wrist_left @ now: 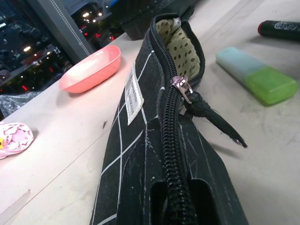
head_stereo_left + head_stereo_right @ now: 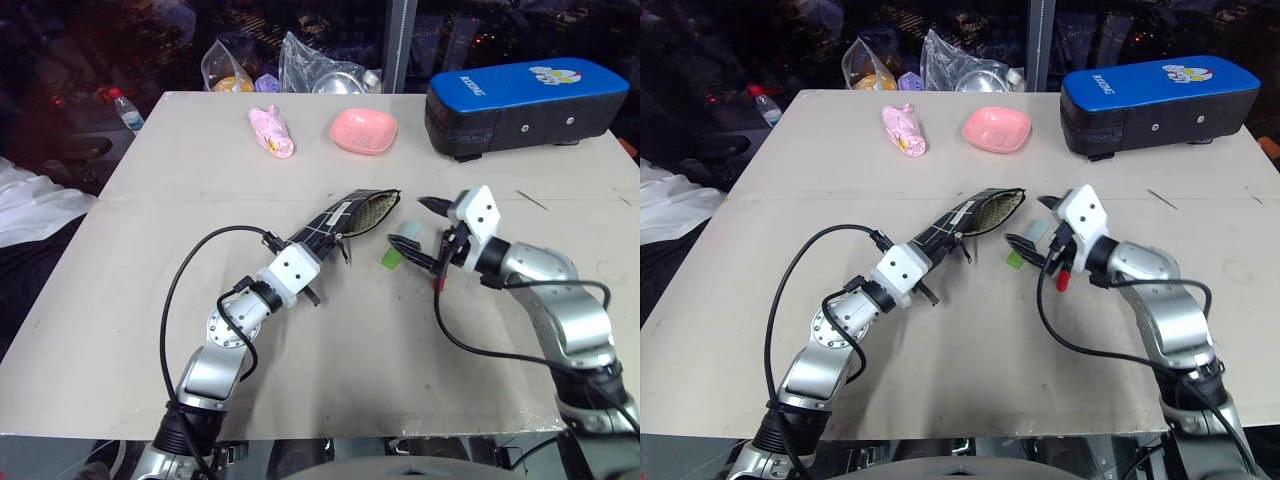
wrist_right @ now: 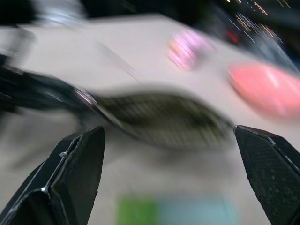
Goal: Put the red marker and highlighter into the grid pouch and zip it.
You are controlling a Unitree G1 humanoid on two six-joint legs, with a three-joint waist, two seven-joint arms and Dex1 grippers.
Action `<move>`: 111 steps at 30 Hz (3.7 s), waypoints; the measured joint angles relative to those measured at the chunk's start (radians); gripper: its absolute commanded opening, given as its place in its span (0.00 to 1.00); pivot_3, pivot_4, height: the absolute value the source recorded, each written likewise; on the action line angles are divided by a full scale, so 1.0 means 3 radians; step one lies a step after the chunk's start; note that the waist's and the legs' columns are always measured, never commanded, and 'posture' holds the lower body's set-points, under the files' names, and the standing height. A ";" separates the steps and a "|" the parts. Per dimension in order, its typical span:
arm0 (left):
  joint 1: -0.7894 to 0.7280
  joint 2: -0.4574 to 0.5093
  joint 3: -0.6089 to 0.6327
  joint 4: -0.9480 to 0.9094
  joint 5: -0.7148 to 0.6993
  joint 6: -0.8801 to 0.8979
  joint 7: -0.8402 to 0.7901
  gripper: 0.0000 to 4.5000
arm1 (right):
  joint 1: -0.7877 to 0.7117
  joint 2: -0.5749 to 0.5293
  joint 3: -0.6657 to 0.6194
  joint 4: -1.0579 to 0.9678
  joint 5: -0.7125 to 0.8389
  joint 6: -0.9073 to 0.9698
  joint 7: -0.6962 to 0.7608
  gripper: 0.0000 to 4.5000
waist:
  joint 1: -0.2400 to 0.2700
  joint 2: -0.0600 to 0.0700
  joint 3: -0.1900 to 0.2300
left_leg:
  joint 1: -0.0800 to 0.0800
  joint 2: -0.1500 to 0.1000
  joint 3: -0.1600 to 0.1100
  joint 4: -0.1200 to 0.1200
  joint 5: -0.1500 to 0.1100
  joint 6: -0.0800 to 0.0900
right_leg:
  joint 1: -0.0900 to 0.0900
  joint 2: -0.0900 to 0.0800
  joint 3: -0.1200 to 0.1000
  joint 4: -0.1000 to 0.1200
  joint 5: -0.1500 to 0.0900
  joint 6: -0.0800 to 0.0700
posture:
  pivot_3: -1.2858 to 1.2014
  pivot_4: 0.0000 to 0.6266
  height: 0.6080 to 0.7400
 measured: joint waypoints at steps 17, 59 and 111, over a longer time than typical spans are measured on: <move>-0.0047 -0.0026 -0.0005 0.0010 -0.0009 0.0000 0.0002 0.00 | 0.0206 0.0726 -0.0134 -0.0157 -0.0286 0.1178 -0.1371 0.13 | -0.0002 0.0000 0.0000 | -0.0001 -0.0003 -0.0004 -0.0001 0.0000 0.0000 | 0.0001 0.0000 0.0000 -0.0001 0.0000 0.0001 | 0.52 0.24 0.83; -0.0301 0.0072 -0.0230 0.0229 0.0206 -0.0243 -0.0079 0.00 | -0.2201 -0.0633 0.1606 0.2743 -0.2416 -0.4288 0.0480 0.06 | -0.0016 0.0015 0.0012 | 0.0003 0.0001 0.0031 0.0002 0.0002 -0.0002 | -0.0001 0.0002 0.0006 -0.0002 -0.0001 0.0002 | 0.52 0.24 0.83; -0.0040 -0.0111 0.0148 0.0126 -0.0065 0.0051 0.0117 0.00 | -0.0963 0.1826 -0.0033 0.0720 -0.0662 0.1809 -0.1726 0.93 | -0.0034 0.0006 0.0003 | 0.0001 -0.0002 -0.0003 0.0000 0.0003 -0.0005 | -0.0004 0.0001 -0.0001 0.0012 0.0000 0.0000 | 0.52 0.24 0.83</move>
